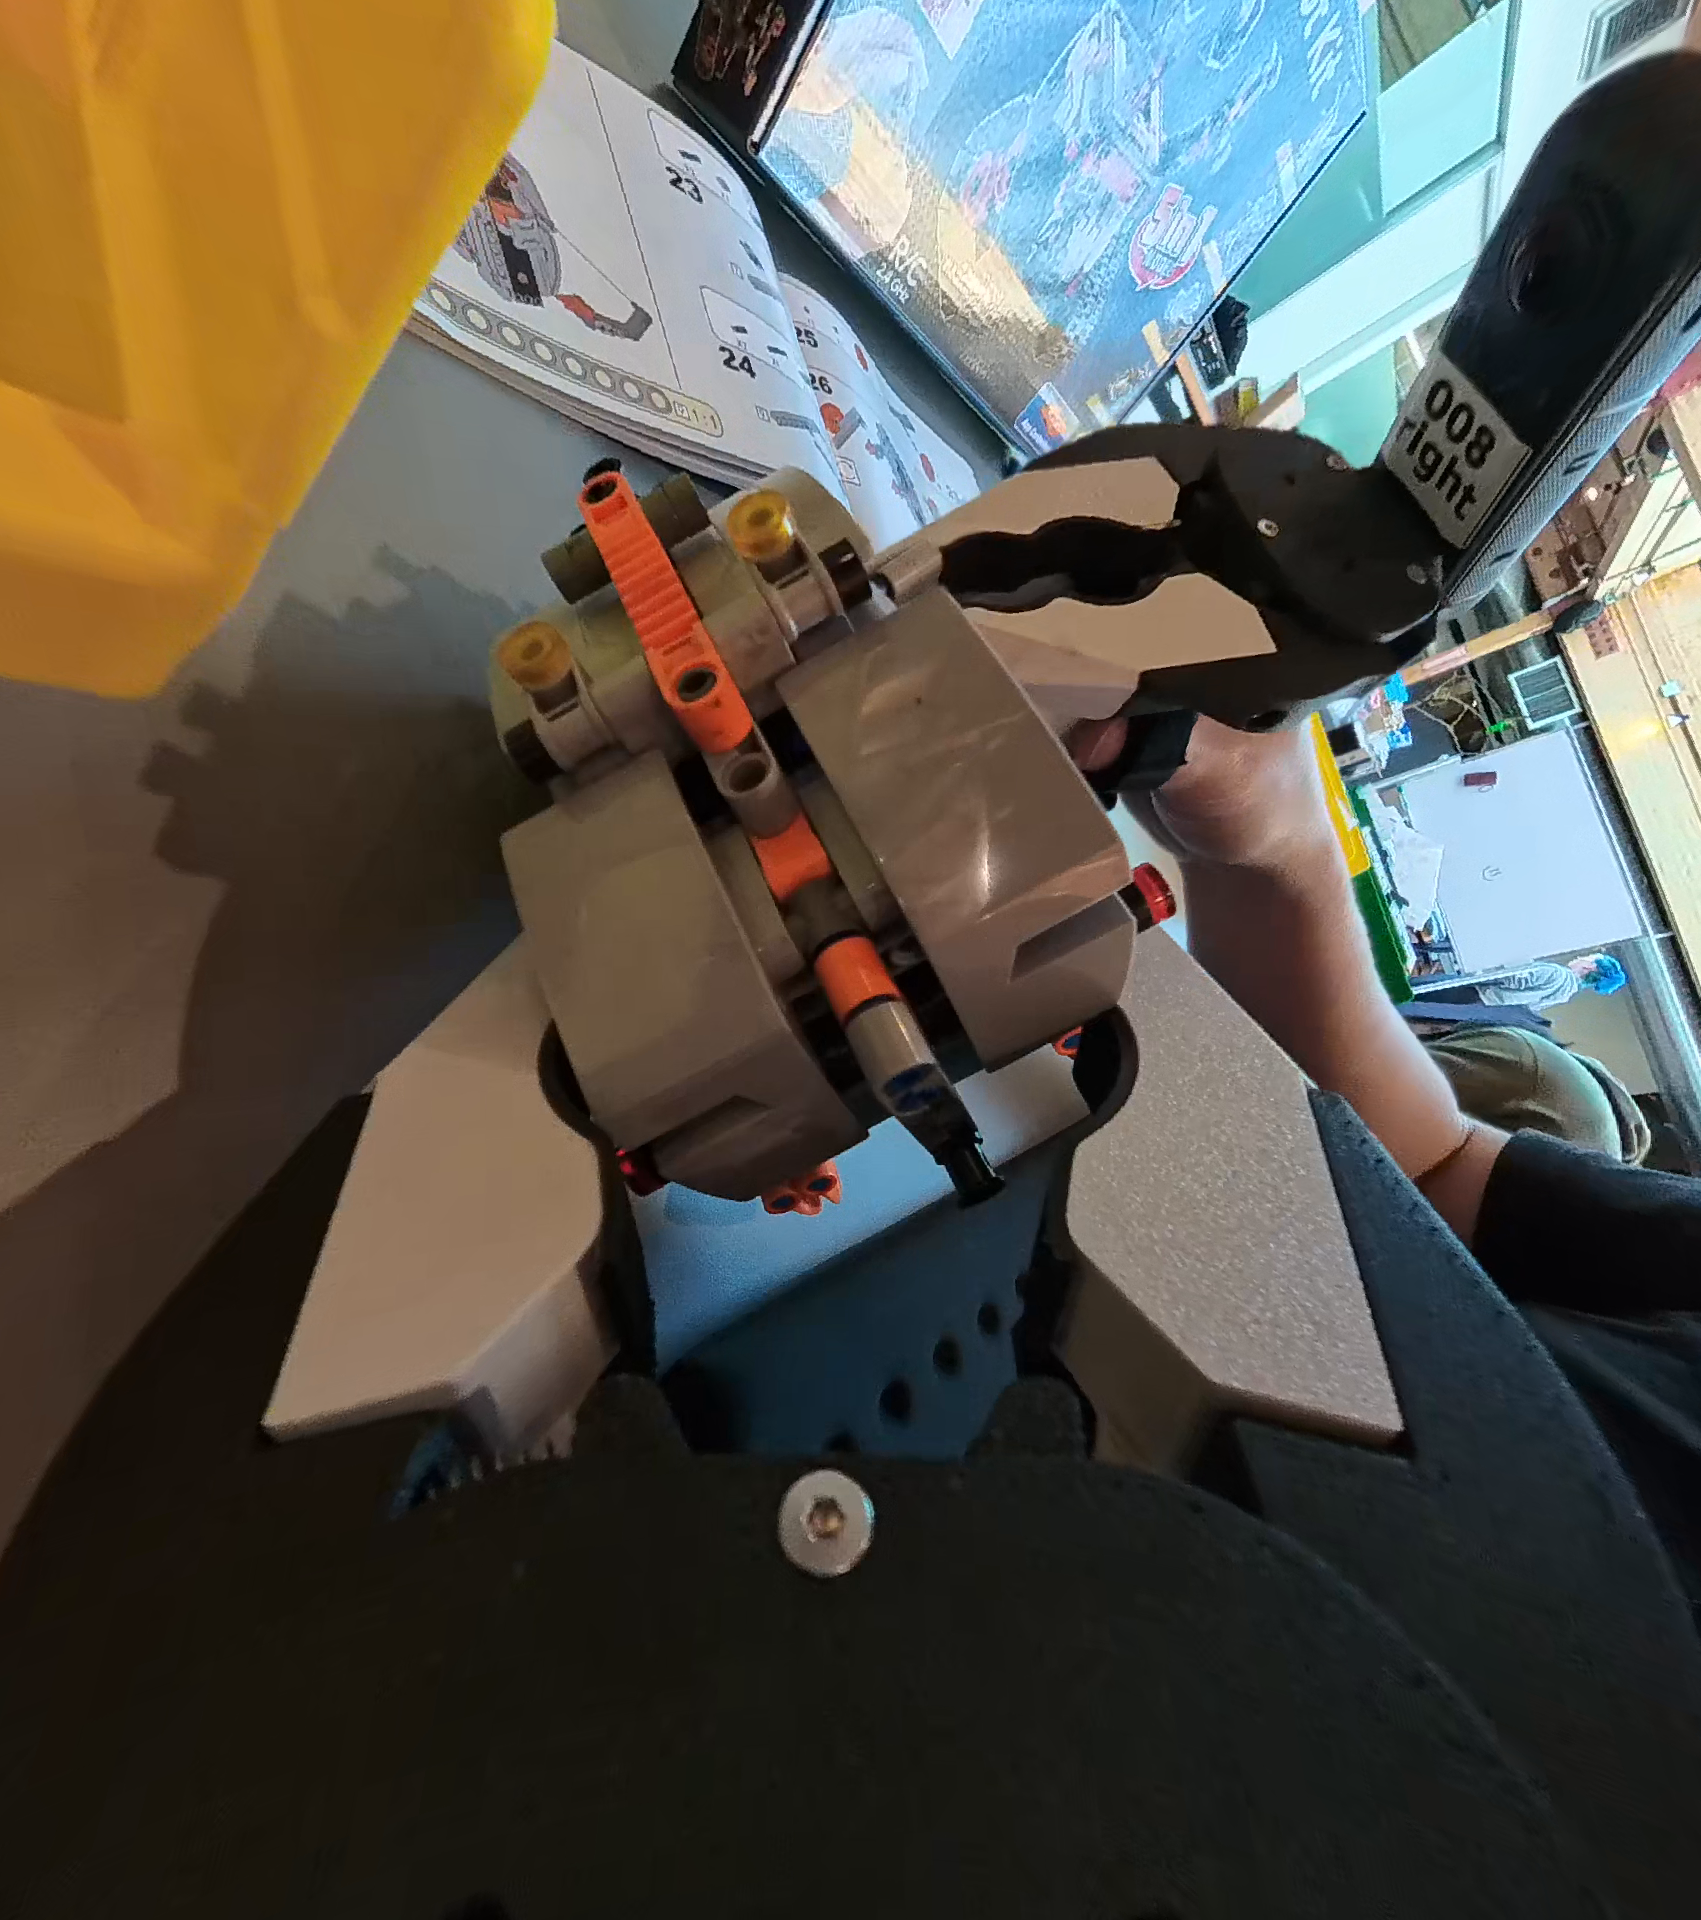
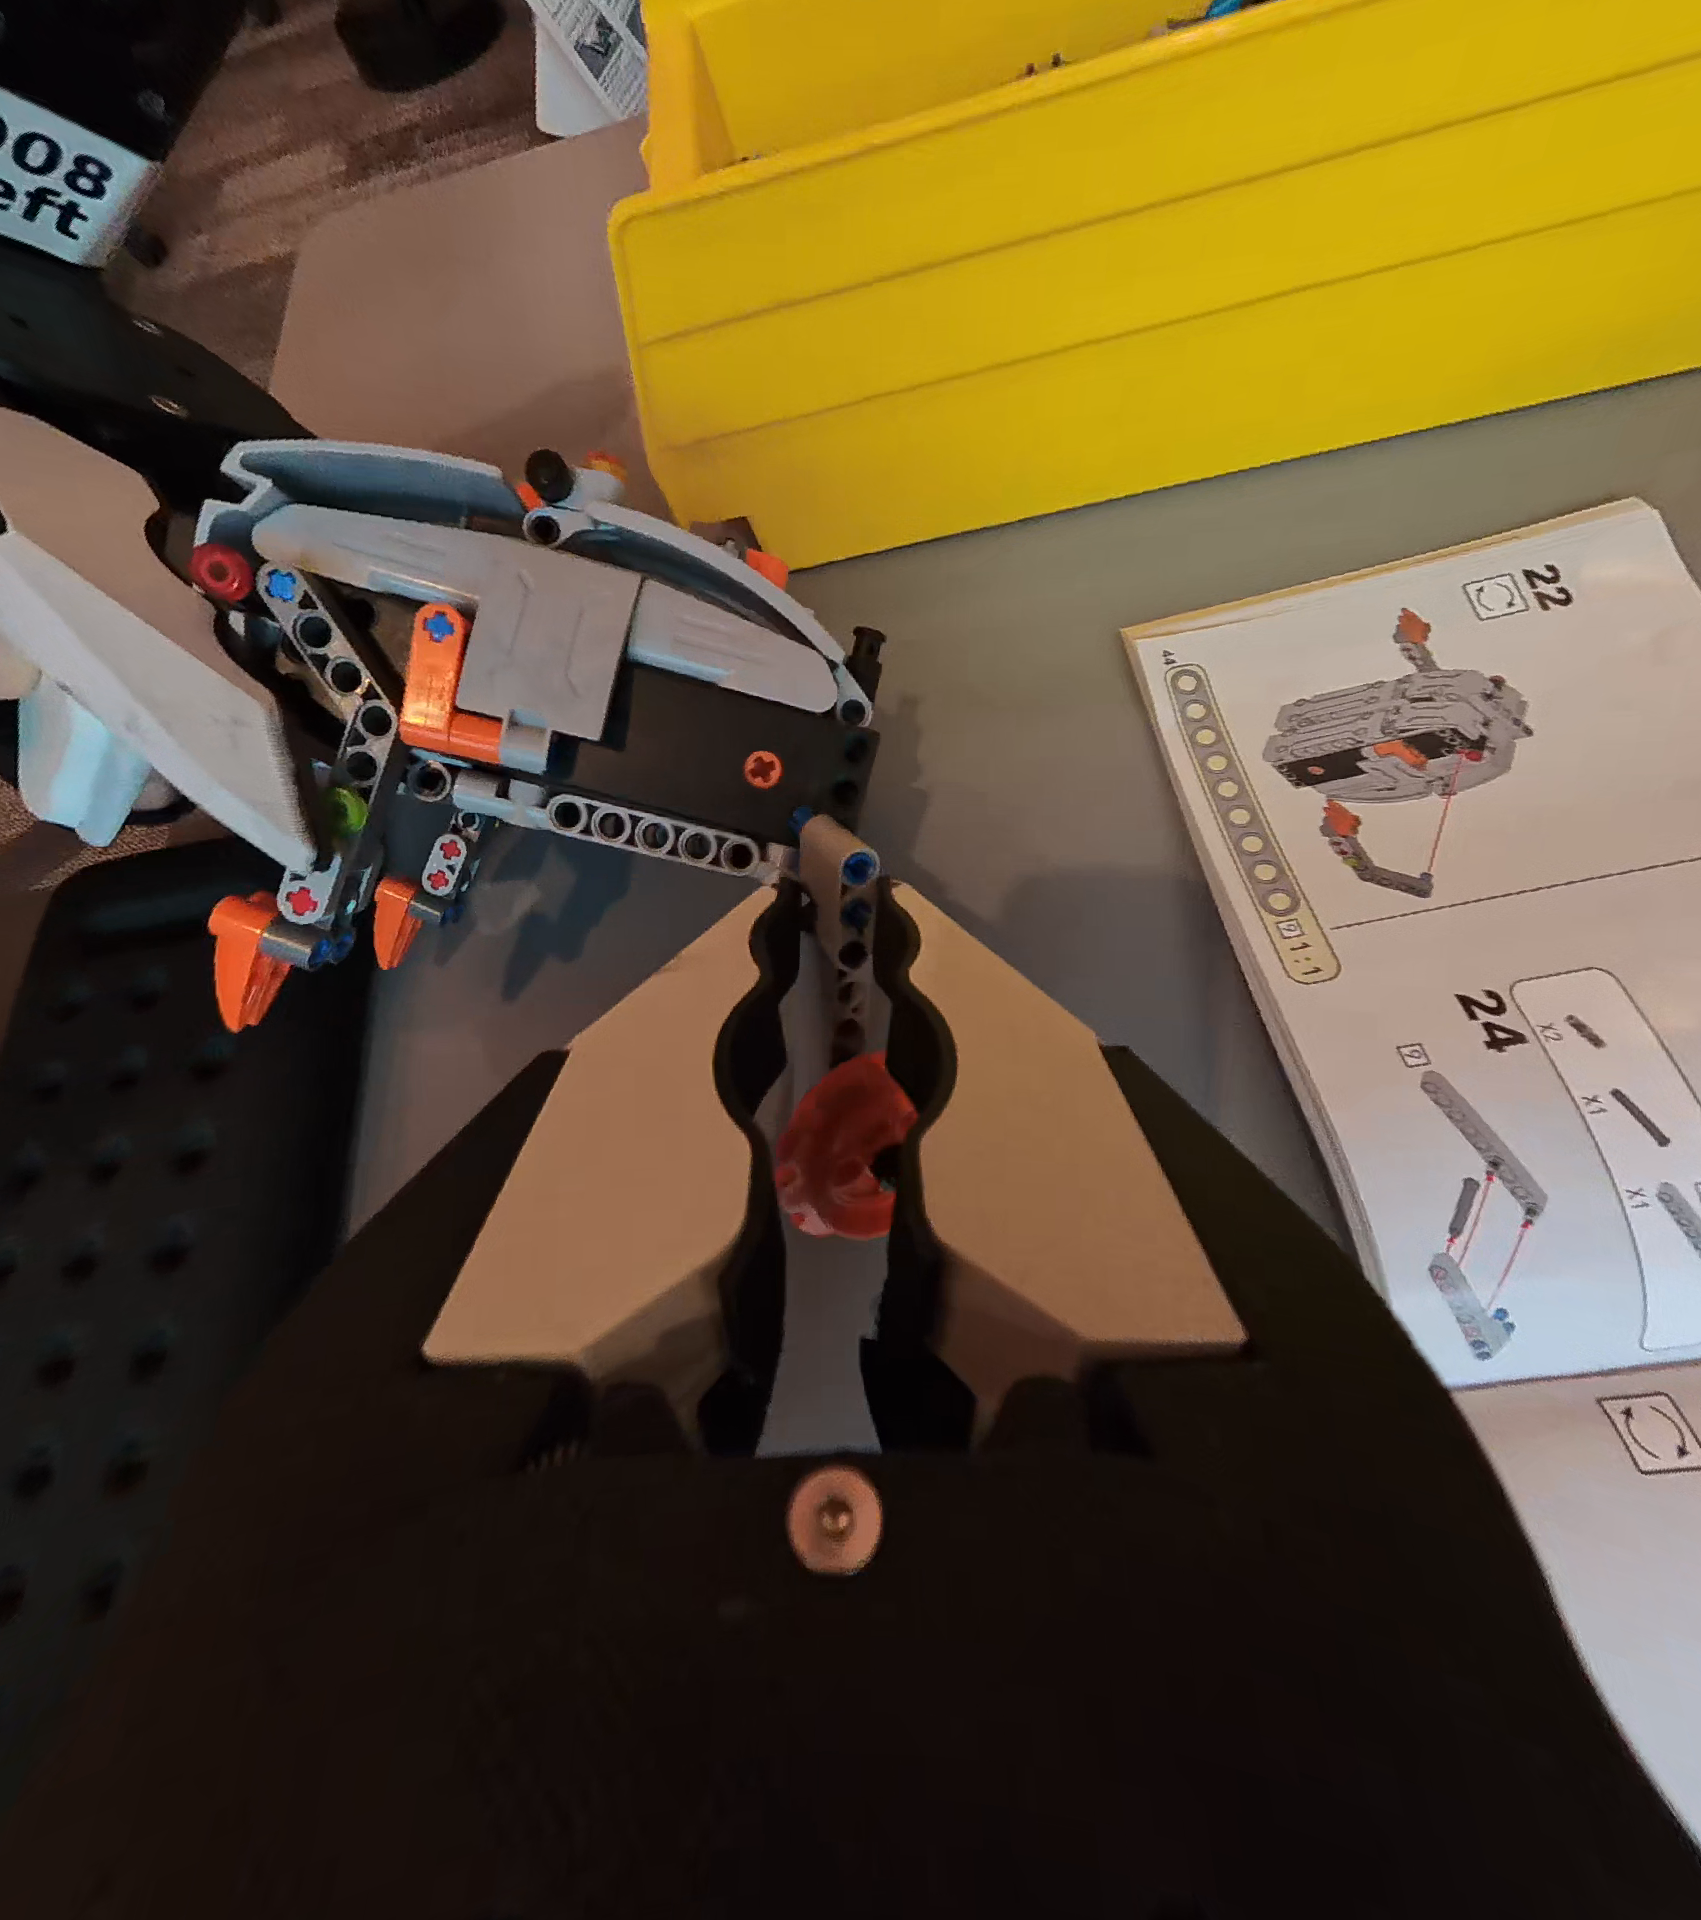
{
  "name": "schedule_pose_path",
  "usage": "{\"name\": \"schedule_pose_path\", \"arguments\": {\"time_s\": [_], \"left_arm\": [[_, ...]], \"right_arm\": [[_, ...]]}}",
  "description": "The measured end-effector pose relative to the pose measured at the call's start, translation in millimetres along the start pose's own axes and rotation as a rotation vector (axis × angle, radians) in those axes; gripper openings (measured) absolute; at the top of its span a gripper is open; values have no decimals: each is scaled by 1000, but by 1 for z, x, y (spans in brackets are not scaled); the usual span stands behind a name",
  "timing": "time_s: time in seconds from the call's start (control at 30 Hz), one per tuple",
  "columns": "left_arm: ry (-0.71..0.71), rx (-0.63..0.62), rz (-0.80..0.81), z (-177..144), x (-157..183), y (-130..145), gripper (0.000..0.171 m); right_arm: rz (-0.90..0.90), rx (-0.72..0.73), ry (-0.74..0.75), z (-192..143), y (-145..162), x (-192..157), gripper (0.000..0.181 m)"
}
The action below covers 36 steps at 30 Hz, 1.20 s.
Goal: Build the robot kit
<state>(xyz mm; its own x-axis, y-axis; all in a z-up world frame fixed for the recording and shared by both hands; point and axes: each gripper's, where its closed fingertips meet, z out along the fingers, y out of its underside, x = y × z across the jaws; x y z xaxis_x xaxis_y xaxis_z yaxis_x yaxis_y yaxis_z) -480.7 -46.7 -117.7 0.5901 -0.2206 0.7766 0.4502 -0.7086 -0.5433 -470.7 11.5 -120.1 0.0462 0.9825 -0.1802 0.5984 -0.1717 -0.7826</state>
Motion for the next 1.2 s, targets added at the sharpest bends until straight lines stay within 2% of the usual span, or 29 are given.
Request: {"name": "schedule_pose_path", "arguments": {"time_s": [0.23,0.33,0.53,0.73,0.83,0.9,1.2], "left_arm": [[-31,-11,39,1,1,2,91],[-62,-26,74,3,1,3,91],[-100,-46,117,4,2,5,91],[-94,-41,102,4,3,4,92],[-96,-44,103,4,3,4,91],[-96,-44,102,4,3,4,92],[-93,-45,95,3,3,4,92]], "right_arm": [[-52,-97,21,-1,2,-5,10],[-124,-187,127,-3,7,4,10],[-387,-298,299,-7,14,5,10],[-300,-364,240,-16,34,3,6],[-223,-544,151,-29,63,0,6],[-214,-620,151,-35,76,5,6],[-146,-569,112,-31,79,5,9]]}}
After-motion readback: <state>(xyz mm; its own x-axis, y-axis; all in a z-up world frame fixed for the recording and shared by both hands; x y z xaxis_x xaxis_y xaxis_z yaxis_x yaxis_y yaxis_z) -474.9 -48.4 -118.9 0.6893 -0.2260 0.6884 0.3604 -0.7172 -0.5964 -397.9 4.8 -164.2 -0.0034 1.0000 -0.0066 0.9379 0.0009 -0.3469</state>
